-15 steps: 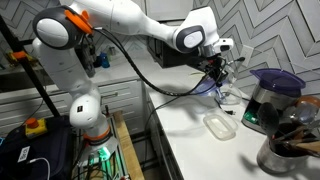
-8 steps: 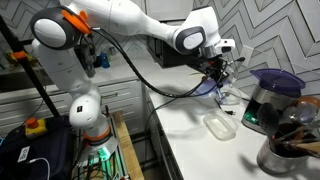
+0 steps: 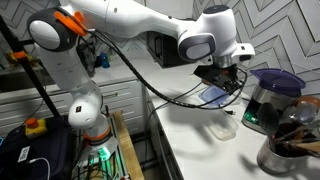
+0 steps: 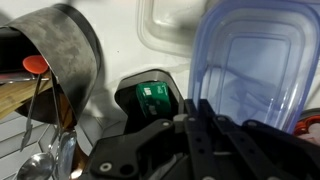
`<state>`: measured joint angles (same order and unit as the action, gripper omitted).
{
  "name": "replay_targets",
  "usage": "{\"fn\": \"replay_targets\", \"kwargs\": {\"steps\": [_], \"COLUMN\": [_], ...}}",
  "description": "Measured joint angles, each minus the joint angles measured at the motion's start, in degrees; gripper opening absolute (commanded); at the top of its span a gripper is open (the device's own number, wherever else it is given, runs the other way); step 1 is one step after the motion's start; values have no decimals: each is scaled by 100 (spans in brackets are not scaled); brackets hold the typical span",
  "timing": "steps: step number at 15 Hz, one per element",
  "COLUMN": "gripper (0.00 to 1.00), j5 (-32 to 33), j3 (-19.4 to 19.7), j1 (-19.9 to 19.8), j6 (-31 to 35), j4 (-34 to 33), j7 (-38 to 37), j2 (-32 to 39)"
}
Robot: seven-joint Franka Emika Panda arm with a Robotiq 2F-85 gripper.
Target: Lift the blue lid and put it in the lunch box
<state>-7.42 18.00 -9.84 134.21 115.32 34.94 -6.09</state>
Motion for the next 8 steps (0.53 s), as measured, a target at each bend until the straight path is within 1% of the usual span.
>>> {"fn": "replay_targets", "kwargs": {"steps": [1,3,4,6,8], "gripper": [8,8,2,2,2], "j5": [-174,-188,-188,-188,-179], "j3": [77,82,49,-11,-46], "j1": [-48,-107,-105,-103,-103], "j6": [43,51,51,85,514], "j4": [-8,-15,-22,-35,29], "j7": [208,242,235,227,306], "j2": [60,106,104,103,142]}}
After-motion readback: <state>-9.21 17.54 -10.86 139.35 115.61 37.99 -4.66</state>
